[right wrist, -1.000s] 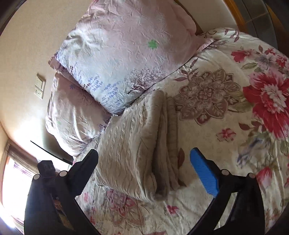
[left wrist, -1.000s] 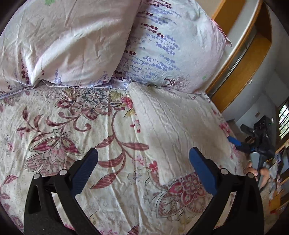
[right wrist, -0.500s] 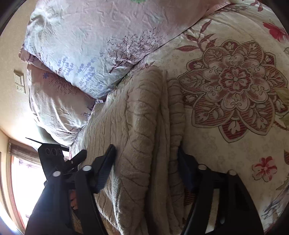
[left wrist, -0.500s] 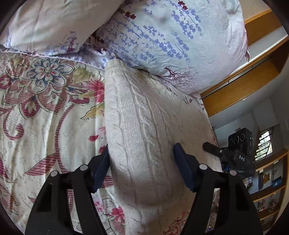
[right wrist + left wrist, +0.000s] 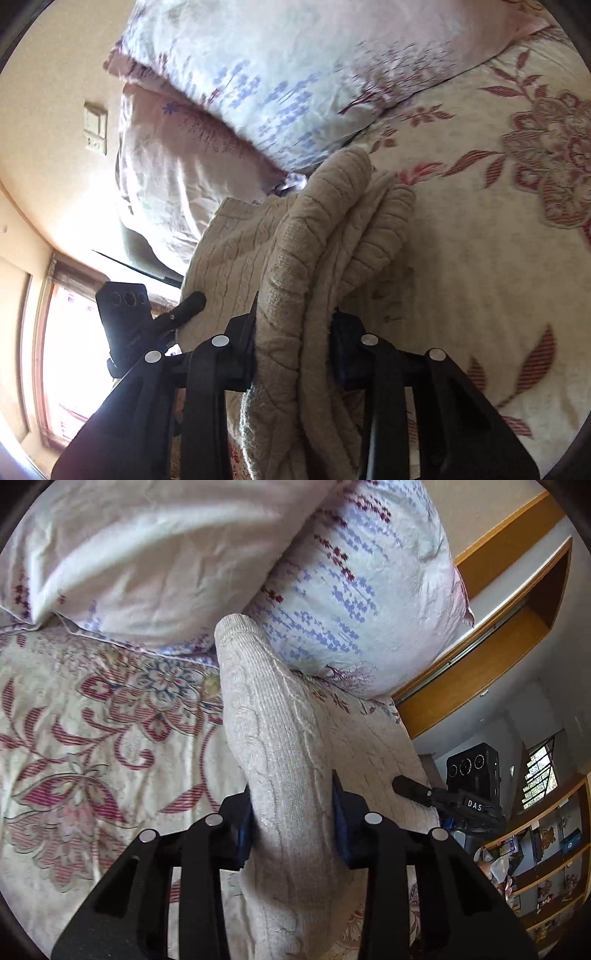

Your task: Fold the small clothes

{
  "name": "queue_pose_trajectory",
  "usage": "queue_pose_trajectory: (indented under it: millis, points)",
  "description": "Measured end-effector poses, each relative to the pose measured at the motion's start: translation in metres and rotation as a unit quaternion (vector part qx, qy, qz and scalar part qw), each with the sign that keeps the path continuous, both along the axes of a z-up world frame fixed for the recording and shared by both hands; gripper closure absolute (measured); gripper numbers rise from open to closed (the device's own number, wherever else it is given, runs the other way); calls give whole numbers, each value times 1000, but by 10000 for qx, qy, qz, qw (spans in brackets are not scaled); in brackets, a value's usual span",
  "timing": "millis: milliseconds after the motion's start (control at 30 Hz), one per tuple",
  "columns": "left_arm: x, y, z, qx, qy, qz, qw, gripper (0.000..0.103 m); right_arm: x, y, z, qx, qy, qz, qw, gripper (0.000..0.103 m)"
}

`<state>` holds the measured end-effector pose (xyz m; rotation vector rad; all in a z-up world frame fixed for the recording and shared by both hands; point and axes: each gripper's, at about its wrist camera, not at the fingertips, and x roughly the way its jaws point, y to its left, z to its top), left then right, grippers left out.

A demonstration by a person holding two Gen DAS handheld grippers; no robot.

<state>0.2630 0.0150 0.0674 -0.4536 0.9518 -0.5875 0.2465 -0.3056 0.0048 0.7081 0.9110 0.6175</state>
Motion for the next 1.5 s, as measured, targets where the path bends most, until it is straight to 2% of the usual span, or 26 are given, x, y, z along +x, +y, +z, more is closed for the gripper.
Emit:
queue_pose_trajectory:
  millis: [100,167,233,333,367,400,433,500,567,633,667,700,767,867,900,967,1033,1067,1133,1200,1233,1267,1333,1367,1400,1500]
  points:
    - [-3,27,0,392,-149,387,9984,66,15,38,-10,-398,-34,158,9991,71]
    - [1,29,-14,916,-47,561,9942,62,23,59,-19,-980,1,74,9952,70]
    - [0,35,-28,1176,-67,627,9911,54,24,65,-18,-1186,-91,53,9929,67]
    - [-10,34,-15,1497,-542,758,9843,42,17,60,-8,-1395,-77,44,9902,53]
    - [-18,33,-6,1671,-788,830,9793,37,16,56,-2,-1478,-150,-99,9889,44]
    - [-27,33,4,1834,-1078,926,9727,23,10,46,6,-1471,-285,-264,9884,37]
    - [-38,36,12,1968,-1351,1041,9655,12,5,36,14,-1377,-448,-432,9885,36]
    - [-55,32,24,2117,-1747,1104,9552,7,6,23,23,-1151,-563,-612,9899,36]
    - [-63,30,29,2203,-1881,1033,9515,5,17,26,20,-987,-396,-530,9929,36]
    - [-71,28,31,2256,-1914,968,9503,3,31,41,9,-1050,-151,-361,9937,53]
    - [-74,28,31,2281,-1909,938,9501,3,34,50,3,-1122,-49,-218,9934,72]
    - [-77,28,30,2311,-1898,924,9497,2,37,58,0,-1337,-29,-213,9908,76]
    - [-80,26,28,2384,-1890,923,9481,2,33,61,7,-1496,-324,-353,9876,85]
    - [-82,29,25,2433,-1860,941,9473,2,33,42,17,-1393,-550,-779,9856,94]
    - [-82,30,24,2429,-1834,950,9478,2,33,33,20,-1410,-565,-955,9838,101]
    - [-81,31,20,2408,-1791,942,9492,2,35,20,18,-1641,-474,-1245,9774,103]
    - [-81,29,16,2448,-1736,936,9493,2,36,9,7,-1253,-247,-1058,9862,103]
    - [-81,29,14,2460,-1717,930,9494,2,33,8,5,-1102,-234,-932,9893,101]
    - [-82,29,12,2468,-1704,904,9497,2,27,12,6,-940,-278,-700,9927,87]
    - [-83,29,11,2472,-1695,890,9499,2,20,18,10,-947,-357,-610,9930,28]
    - [-82,29,11,2463,-1683,880,9504,2,18,22,12,-1000,-413,-618,9922,26]
    - [-82,28,10,2464,-1667,875,9507,2,21,29,12,-1031,-445,-570,9920,27]
    - [-82,27,10,2501,-1639,876,9502,2,26,39,11,-1135,-450,-481,9914,45]
    - [-83,26,10,2526,-1631,875,9497,2,31,50,8,-1267,-417,-318,9905,76]
    - [-84,26,10,2543,-1630,872,9493,2,35,62,5,-1509,-351,-191,9877,89]
    - [-87,26,11,2738,-1650,962,9426,2,31,72,12,-1967,-666,-365,9775,93]
